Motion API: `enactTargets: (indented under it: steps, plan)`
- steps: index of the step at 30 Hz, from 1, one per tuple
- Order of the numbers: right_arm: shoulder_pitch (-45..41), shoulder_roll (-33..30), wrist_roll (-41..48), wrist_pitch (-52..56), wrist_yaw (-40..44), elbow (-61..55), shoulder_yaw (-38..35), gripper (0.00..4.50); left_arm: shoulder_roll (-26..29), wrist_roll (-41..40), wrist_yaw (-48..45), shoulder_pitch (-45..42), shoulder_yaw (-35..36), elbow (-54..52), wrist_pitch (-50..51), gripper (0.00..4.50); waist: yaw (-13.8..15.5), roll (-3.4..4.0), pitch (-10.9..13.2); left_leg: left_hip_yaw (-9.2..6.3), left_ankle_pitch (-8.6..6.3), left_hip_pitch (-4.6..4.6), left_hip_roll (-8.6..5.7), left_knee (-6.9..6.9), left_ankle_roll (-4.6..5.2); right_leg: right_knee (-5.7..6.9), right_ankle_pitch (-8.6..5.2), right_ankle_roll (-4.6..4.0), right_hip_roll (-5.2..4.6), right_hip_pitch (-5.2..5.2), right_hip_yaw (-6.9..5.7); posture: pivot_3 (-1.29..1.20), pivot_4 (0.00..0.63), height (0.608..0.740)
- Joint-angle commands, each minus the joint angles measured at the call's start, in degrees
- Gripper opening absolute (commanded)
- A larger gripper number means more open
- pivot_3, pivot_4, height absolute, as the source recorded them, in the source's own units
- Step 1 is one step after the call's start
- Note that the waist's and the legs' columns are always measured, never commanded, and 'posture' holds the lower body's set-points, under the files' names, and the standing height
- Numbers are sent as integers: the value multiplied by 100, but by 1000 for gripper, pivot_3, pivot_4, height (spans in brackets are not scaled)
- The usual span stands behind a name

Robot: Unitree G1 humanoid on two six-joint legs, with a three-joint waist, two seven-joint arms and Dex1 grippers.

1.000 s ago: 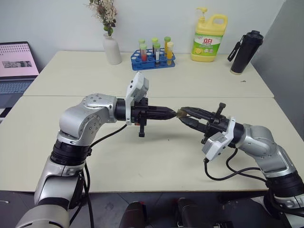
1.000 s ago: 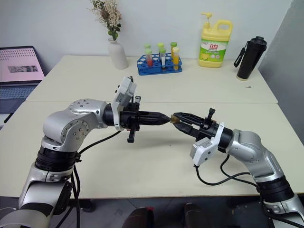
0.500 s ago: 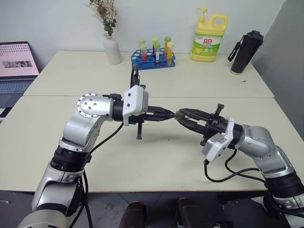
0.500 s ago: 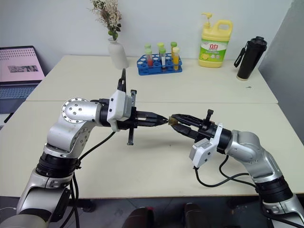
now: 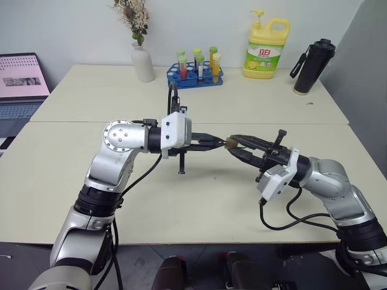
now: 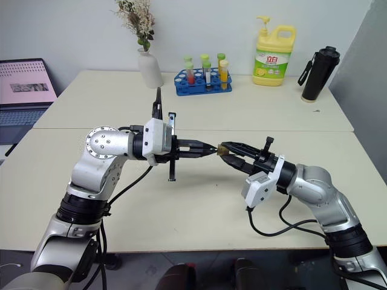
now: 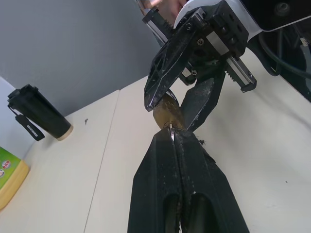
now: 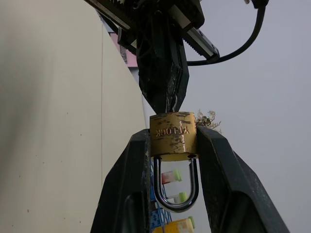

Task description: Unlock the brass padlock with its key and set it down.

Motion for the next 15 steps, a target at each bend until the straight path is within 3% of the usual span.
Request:
enactTargets:
  steps: [1,8,13,15]
  plan:
    - [-166,53,137,-33,-71,-201,-110,939,-23,-584,211,-152,196,-85,1106,552,0,0,0,-1,0,0,0,0,0,0,-1,1,0,0,-1,0,150,740]
    - [-161,30,152,-41,-50,-198,-129,939,234,-1395,306,-324,422,-61,2986,2800,-2,0,0,-8,0,1,1,1,0,1,-3,5,1,0,-5,0,150,740]
    - [-169,10,166,-57,-20,-204,-110,939,162,-1848,611,-450,652,-215,3747,4416,1,0,0,-11,0,0,1,2,0,2,-2,3,0,0,-4,0,150,740]
    - [-184,9,160,-74,-5,-188,-84,939,145,-2046,737,-524,689,-308,4091,4500,0,0,0,-13,0,-1,1,3,-1,2,-2,3,0,0,-4,0,150,740]
